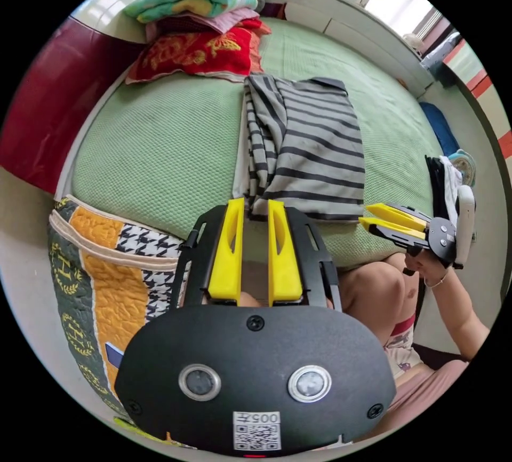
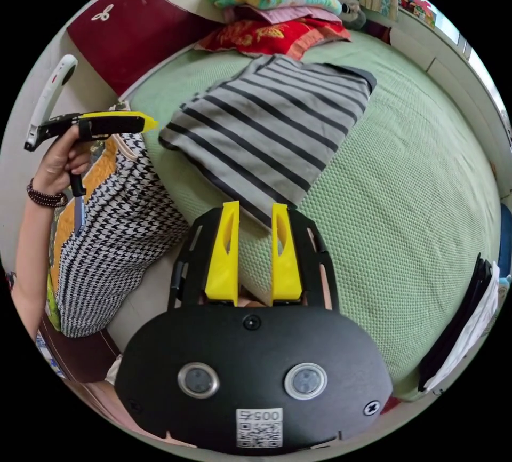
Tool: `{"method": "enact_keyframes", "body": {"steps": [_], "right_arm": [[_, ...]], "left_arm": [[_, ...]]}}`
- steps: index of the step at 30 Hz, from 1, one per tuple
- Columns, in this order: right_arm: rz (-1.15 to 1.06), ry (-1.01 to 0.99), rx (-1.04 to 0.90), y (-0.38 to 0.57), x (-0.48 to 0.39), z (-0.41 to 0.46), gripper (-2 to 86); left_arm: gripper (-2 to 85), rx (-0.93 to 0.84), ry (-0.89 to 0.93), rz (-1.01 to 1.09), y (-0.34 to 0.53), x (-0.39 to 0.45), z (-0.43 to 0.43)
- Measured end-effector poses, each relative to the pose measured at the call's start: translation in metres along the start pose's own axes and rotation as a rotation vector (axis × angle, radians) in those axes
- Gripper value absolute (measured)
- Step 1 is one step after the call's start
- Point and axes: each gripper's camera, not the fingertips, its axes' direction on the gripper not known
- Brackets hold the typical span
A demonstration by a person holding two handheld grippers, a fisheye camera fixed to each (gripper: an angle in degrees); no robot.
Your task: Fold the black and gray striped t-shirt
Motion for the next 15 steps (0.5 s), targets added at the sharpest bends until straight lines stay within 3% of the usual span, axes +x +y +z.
{"method": "enact_keyframes", "body": {"steps": [4, 7, 10, 15], "right_arm": [[0.024, 0.06, -0.063, -0.005, -0.01, 0.027, 8.5], [0.008, 0.109, -0.125, -0.002, -0.013, 0.056, 7.6], [-0.031, 0.126, -0.119, 0.005, -0.02, 0.058, 7.5], [-0.047, 0.115, -0.082, 0.041, -0.016, 0.038, 8.4]], "left_arm": [[9.0, 0.001, 0.027, 0.003, 0.002, 0.02, 0.017], [7.9, -0.027, -0.099, -0.062, 0.001, 0.029, 0.047], [6.6, -0.103, -0.105, -0.102, 0.0, 0.026, 0.075], [3.8, -0.008, -0.107, -0.101, 0.021, 0.036, 0.051]]}}
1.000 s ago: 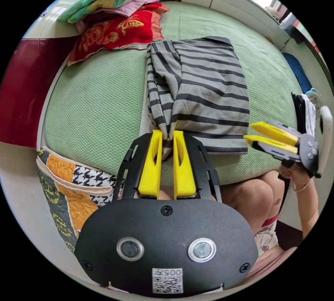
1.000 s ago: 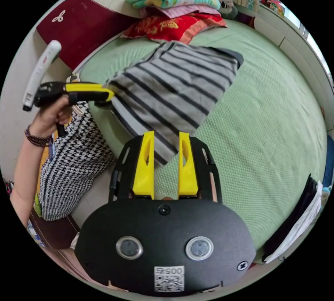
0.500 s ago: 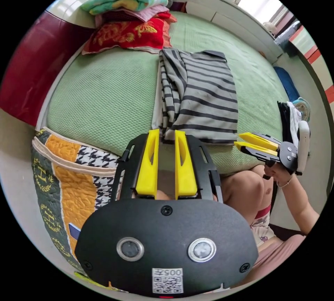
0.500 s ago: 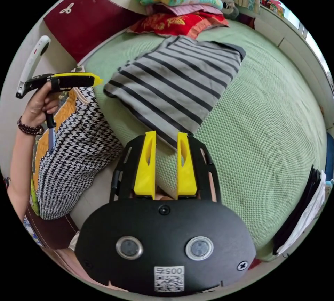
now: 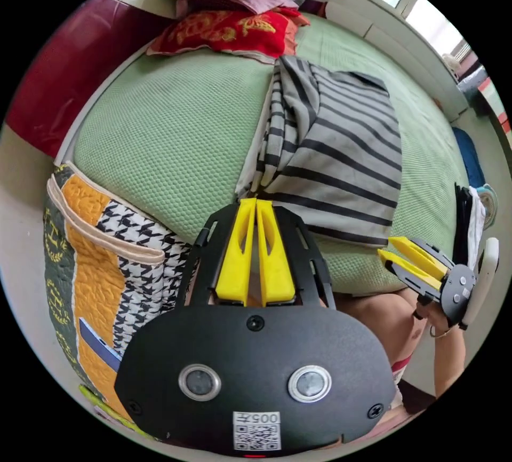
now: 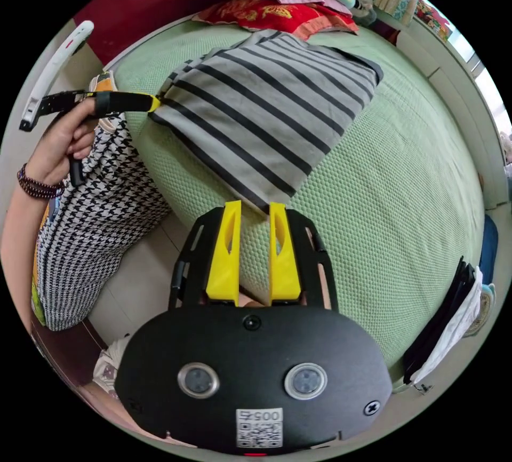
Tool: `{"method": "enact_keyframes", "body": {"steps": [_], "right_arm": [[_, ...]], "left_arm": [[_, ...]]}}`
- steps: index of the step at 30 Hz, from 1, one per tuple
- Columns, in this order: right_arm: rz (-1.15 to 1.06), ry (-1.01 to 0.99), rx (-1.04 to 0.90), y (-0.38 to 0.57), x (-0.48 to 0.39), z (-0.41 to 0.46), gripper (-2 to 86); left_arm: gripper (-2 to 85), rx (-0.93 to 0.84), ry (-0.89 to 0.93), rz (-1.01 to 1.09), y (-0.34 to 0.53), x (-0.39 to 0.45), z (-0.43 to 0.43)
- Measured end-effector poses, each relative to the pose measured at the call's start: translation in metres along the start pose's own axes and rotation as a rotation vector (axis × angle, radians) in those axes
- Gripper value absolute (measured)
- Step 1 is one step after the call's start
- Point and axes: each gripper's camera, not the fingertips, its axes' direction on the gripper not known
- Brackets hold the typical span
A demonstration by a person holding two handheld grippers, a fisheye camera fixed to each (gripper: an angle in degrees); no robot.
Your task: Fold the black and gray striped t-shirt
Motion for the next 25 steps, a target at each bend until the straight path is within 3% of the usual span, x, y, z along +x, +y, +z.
{"method": "enact_keyframes", "body": {"steps": [3, 11, 25], "right_arm": [[0.043, -0.053, 0.062, 0.04, 0.012, -0.016, 9.0], [0.282, -0.051, 0.195, 0.15, 0.041, -0.034, 8.7], [0.585, 0.091, 0.325, 0.325, 0.07, -0.053, 7.4]], "left_arm": [[1.6, 0.042, -0.089, 0.01, 0.034, -0.001, -0.015], [0.5, -0.033, -0.042, 0.153, 0.103, 0.049, -0.004], [-0.6, 0.021, 0.101, 0.565, 0.12, 0.277, 0.002]]}}
